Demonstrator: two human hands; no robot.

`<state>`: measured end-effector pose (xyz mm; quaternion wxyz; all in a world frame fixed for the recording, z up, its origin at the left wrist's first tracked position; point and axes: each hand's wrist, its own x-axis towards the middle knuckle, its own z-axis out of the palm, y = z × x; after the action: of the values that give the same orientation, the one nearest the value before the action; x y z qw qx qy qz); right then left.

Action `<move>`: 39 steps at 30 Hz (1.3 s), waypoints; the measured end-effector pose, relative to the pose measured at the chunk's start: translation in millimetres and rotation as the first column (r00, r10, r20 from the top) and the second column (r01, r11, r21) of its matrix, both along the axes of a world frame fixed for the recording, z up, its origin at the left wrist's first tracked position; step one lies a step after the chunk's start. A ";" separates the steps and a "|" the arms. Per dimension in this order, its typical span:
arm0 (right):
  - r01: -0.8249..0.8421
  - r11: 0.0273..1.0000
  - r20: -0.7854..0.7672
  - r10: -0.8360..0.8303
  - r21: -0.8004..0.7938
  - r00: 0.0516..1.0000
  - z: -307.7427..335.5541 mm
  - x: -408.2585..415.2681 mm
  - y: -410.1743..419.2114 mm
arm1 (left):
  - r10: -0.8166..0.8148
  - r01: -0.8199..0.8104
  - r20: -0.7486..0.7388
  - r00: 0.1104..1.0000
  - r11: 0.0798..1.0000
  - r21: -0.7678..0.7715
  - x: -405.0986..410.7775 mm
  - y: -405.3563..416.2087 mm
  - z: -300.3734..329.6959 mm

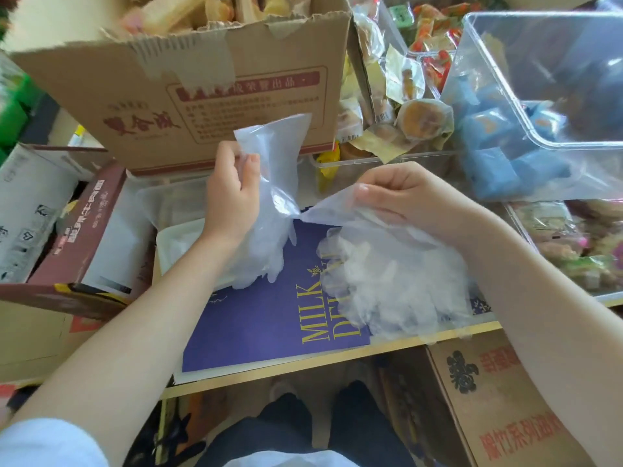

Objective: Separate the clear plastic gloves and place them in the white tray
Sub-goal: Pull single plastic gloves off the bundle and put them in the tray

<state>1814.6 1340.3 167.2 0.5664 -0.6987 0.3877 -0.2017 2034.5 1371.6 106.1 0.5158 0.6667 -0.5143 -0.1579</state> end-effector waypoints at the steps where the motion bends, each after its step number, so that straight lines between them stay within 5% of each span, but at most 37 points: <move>1: -0.085 0.996 0.026 0.084 0.034 0.996 6.0 -1.7 -0.1 | -0.027 0.027 0.008 1.000 1.000 0.005 3.8 -1.8 0.9; 4: -0.186 0.981 0.036 0.184 0.055 0.982 12.9 1.0 1.6 | -0.224 0.223 0.006 0.974 0.972 0.073 11.5 -7.6 5.5; 9: 0.058 0.947 -0.127 -0.102 -0.317 0.987 0.3 18.6 -11.2 | -0.513 0.541 -0.214 0.831 0.835 0.100 3.5 -6.1 21.0; 11: 0.061 0.909 -0.197 -0.154 -0.412 0.968 -2.0 23.5 -17.2 | -0.544 0.586 -0.270 0.794 0.804 0.105 1.0 -2.5 22.3; 18: 0.098 0.959 -0.154 -0.143 -0.265 0.978 1.9 34.0 -22.7 | -0.544 0.672 -0.467 0.697 0.722 0.164 5.4 0.6 11.1; 24: 0.097 0.933 -0.230 -0.185 -0.346 0.955 0.5 33.8 -36.9 | -0.559 0.762 -0.562 0.610 0.609 0.220 16.0 -3.7 12.5; 29: 0.053 0.897 -0.273 -0.190 -0.439 0.943 -0.7 34.4 -44.9 | -0.466 0.702 -0.580 0.668 0.652 0.286 20.7 -12.1 21.3; 33: 0.073 0.886 -0.198 -0.181 -0.458 0.963 -3.8 34.1 -44.8 | -0.554 0.656 -0.357 0.752 0.678 0.331 12.2 -16.6 22.2; 39: -0.005 0.909 -0.281 -0.123 -0.416 0.952 -8.1 32.5 -43.2 | -0.489 0.602 -0.366 0.792 0.724 0.337 -1.4 -20.6 20.3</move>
<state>1847.1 1297.1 159.0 0.3341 -0.8126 0.4394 -0.1872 2033.1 1351.1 126.3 0.3434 0.5562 -0.5699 -0.4979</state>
